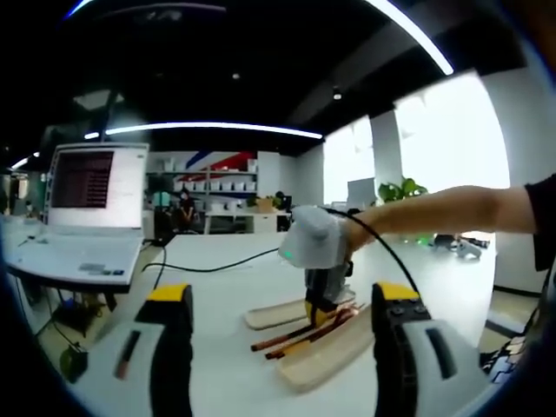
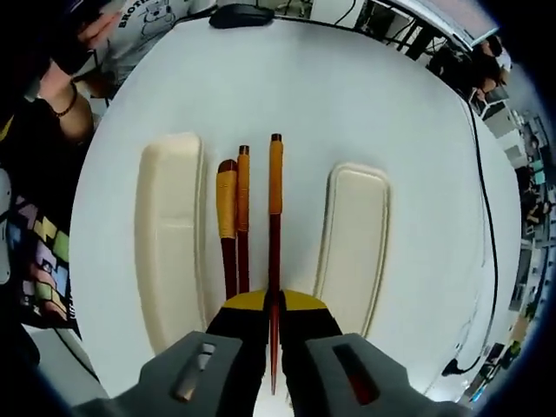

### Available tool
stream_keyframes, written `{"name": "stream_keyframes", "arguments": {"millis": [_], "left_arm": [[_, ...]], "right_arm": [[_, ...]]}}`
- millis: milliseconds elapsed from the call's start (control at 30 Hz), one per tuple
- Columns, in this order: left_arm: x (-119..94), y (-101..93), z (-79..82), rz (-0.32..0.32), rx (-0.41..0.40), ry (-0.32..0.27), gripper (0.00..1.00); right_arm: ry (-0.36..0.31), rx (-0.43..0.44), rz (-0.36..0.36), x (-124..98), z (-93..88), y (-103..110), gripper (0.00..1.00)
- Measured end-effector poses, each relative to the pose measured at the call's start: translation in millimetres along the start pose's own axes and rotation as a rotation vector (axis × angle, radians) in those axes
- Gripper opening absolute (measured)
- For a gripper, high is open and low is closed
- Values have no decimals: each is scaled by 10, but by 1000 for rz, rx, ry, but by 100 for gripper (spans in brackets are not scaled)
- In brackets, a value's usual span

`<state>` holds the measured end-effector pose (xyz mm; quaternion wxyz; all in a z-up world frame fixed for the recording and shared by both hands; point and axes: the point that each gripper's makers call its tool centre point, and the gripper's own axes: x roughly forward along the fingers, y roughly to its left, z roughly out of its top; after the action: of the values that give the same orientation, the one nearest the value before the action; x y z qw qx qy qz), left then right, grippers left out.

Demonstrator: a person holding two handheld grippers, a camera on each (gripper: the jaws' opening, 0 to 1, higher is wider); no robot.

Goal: Arrange the utensils inside the cutlery case until each visible utensil rests in its matching compartment.

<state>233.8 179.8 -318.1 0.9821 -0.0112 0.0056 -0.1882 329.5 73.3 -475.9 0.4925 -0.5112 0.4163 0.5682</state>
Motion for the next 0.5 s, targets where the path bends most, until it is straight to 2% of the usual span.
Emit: {"name": "stream_keyframes", "arguments": {"millis": [500], "left_arm": [[-11,-20,-3,-2,9,5,89]], "right_arm": [[-7,11,-15,-82,0,-12,1]]}}
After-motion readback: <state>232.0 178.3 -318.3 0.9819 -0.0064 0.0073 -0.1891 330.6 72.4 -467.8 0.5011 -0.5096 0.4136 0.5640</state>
